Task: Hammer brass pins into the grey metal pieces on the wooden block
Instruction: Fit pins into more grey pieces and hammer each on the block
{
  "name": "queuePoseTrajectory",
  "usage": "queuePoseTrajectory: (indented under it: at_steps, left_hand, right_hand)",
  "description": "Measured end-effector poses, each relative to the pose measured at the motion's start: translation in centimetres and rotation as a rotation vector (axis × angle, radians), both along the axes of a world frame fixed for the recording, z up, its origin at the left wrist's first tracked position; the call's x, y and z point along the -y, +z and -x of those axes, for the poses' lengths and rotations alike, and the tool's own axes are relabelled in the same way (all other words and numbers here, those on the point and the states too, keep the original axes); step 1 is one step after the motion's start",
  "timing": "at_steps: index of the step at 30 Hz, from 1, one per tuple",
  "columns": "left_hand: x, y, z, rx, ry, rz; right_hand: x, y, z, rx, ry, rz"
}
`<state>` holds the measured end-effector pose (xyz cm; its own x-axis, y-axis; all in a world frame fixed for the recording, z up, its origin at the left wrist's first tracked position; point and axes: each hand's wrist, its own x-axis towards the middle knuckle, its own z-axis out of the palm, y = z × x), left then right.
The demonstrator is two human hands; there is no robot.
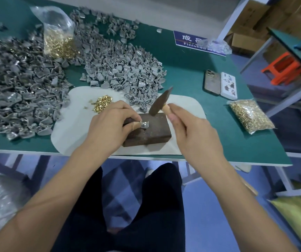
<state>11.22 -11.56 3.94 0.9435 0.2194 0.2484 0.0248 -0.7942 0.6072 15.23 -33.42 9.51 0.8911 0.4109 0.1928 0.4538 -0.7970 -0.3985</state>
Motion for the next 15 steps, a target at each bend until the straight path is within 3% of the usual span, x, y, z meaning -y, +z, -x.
queuePoseTrajectory:
  at_steps: [3, 6, 8, 12, 15]
  left_hand:
    - [0.1, -0.1, 0.2, 0.016, 0.019, 0.020]
    - [0.2, -0.2, 0.3, 0.014, 0.031, 0.002]
    - [0.2, -0.2, 0.3, 0.012, 0.030, 0.002]
    - [0.2, -0.2, 0.3, 0.014, 0.036, 0.007]
    - [0.3, -0.3, 0.4, 0.023, 0.050, -0.005]
  right_hand:
    - [0.0, -0.2, 0.1, 0.062, -0.033, -0.156]
    - [-0.4, -1.3, 1.2, -0.094, 0.040, -0.050]
    - [0.1, -1.1, 0.9, -0.081, 0.021, 0.019]
    - [0.3, -0.4, 0.4, 0.074, -0.049, -0.223]
    - [-0.6, -1.6, 1.5, -0.003, 0.023, -0.120]
